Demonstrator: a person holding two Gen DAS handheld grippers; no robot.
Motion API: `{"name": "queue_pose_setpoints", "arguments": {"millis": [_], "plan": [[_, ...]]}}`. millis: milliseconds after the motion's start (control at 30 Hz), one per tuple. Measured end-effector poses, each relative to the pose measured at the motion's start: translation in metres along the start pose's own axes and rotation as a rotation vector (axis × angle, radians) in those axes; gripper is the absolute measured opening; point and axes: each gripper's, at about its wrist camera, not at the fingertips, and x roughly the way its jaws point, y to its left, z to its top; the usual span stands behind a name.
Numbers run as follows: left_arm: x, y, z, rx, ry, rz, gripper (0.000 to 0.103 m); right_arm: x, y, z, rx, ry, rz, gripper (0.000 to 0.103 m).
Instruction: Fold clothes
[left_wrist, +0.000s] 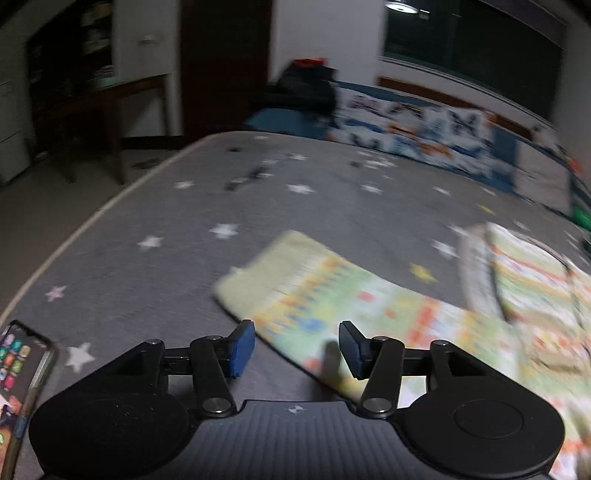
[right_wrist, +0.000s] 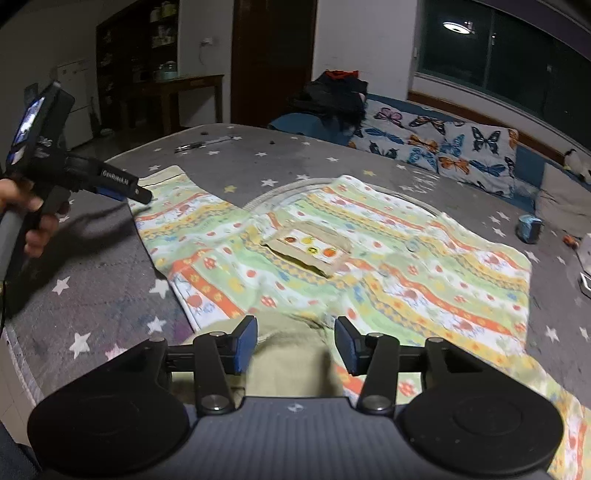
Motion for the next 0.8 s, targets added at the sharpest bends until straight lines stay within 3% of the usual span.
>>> {"name": "queue_pose_setpoints", "arguments": {"millis": [300, 400, 467, 533, 800], "plan": [[0.016, 0.025, 0.013, -0.096, -0.007, 0.050, 0.052, -0.006, -0.007, -0.009, 0.065, 0.003, -0.013, 0.048], [0.019, 0.025, 0.013, -0.083, -0.023, 0.069, 0.033, -0.007, -0.009, -0.012, 0.078, 0.004, -0.023, 0.051], [0.020, 0.029, 0.014, -0.106, -0.027, 0.038, 0.014, -0.008, -0.011, -0.014, 0.089, 0.003, -0.028, 0.051], [0.020, 0.033, 0.016, -0.145, -0.025, 0.010, 0.009, -0.009, -0.013, -0.015, 0.099, 0.002, -0.032, 0.051], [-0.016, 0.017, 0.056, -0.132, -0.168, -0.087, 0.007, -0.014, -0.018, -0.018, 0.120, -0.006, -0.050, 0.051]]}}
